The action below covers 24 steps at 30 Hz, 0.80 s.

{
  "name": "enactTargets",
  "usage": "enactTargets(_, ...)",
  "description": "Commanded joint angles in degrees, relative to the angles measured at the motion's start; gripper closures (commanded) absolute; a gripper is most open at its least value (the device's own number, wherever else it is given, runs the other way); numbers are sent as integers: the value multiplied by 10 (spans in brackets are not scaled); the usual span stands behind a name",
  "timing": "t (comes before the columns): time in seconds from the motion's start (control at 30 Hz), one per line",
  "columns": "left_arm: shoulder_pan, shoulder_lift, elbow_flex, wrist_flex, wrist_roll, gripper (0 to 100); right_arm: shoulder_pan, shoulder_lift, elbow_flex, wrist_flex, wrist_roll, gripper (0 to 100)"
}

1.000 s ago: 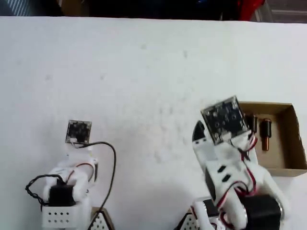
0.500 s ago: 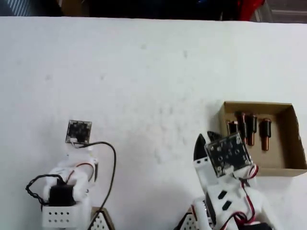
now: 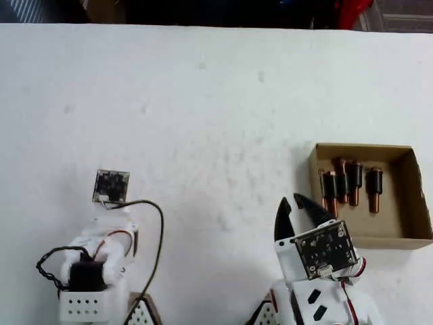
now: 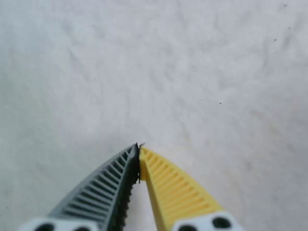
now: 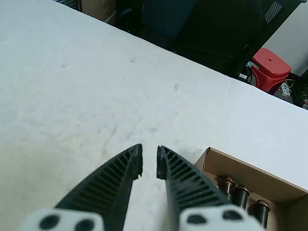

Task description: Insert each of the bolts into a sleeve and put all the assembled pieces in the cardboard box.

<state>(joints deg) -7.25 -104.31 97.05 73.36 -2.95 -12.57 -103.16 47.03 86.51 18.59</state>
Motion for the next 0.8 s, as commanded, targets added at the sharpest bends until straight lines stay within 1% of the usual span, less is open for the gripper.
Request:
enactTargets(0.0,-5,-3,-1,4,-2,977,15,0,1,0,-2,957)
enactTargets(0.13,-5,-3,-1,4,-2,977,75,-1,-9,2,-4,957)
enactTargets(0.2,-5,-3,-1,4,-2,977,87,-1,-9,3,-4,957)
enactTargets(0.53,-5,-3,-1,4,-2,977,90,-2,-25,-3,-1,957)
enactTargets(0.77,-5,-3,-1,4,-2,977,91,-2,-63,-77,-1,957)
